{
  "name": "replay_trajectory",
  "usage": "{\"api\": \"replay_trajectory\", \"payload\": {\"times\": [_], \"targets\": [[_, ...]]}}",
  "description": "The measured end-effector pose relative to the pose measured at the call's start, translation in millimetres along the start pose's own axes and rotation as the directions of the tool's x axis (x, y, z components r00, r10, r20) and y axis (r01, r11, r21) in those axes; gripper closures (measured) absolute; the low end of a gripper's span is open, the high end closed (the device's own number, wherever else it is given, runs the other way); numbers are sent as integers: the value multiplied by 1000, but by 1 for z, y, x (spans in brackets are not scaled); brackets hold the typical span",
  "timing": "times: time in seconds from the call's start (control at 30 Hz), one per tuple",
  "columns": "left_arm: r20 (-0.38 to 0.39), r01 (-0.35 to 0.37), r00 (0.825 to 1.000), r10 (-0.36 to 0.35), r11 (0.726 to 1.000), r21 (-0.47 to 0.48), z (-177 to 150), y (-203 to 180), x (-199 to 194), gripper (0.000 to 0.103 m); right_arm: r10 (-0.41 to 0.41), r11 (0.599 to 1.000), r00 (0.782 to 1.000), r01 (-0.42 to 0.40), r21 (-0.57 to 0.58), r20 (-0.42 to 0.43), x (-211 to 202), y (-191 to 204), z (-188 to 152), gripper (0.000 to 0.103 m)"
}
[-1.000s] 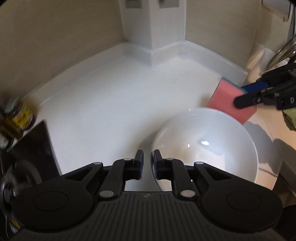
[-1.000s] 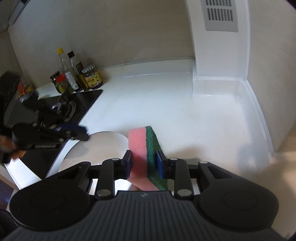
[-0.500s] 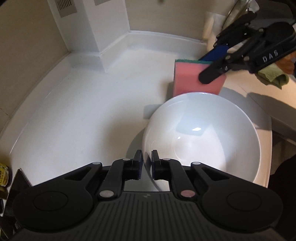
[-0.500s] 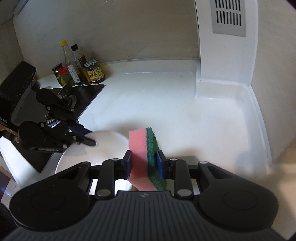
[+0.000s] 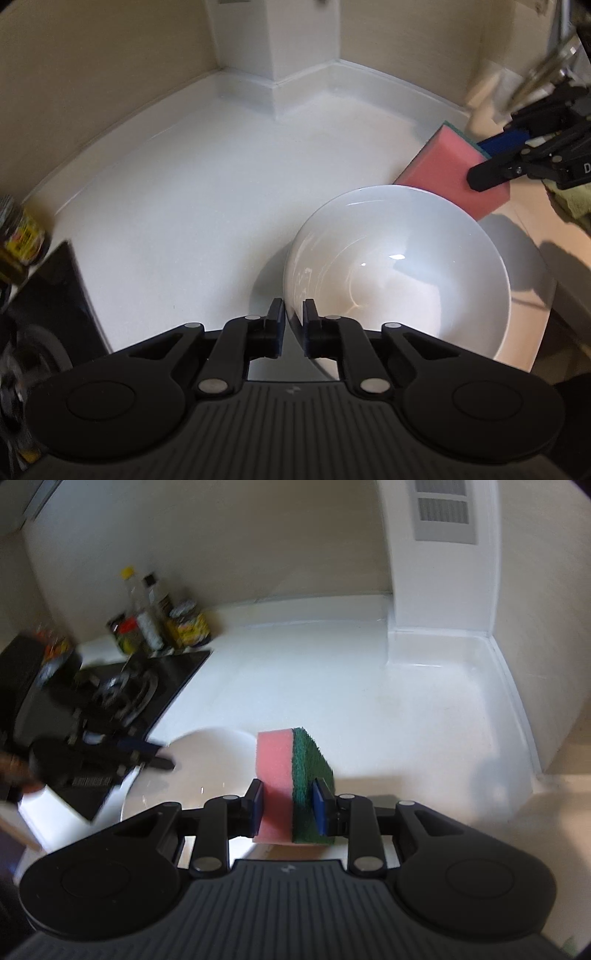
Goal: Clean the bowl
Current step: 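Hold the sponge beside the bowl rim while the left tool grips the bowl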
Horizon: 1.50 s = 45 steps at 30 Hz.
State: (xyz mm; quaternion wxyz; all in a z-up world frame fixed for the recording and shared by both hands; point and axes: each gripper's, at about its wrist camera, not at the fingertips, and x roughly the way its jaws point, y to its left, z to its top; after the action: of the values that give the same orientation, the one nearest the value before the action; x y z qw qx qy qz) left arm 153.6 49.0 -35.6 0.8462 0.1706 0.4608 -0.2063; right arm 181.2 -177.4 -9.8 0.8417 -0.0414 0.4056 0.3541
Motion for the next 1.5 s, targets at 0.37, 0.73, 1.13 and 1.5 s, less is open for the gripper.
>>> {"api": "replay_trajectory", "payload": {"times": [0.37, 0.73, 1.13, 1.5], "targets": [[69, 14, 998, -13, 1000, -12, 19, 9, 1, 81, -35, 998, 999, 33, 51, 36, 13, -8, 11, 79], [17, -36, 999, 38, 994, -108, -13, -4, -14, 94, -26, 997, 999, 24, 72, 33, -2, -5, -4, 79], [46, 76, 996, -82, 990, 120, 13, 13, 2, 93, -65, 998, 997, 64, 25, 35, 11, -3, 8, 79], [85, -2, 996, -6, 996, 87, -24, -4, -27, 92, -18, 996, 1000, 16, 91, 21, -12, 13, -19, 79]]}}
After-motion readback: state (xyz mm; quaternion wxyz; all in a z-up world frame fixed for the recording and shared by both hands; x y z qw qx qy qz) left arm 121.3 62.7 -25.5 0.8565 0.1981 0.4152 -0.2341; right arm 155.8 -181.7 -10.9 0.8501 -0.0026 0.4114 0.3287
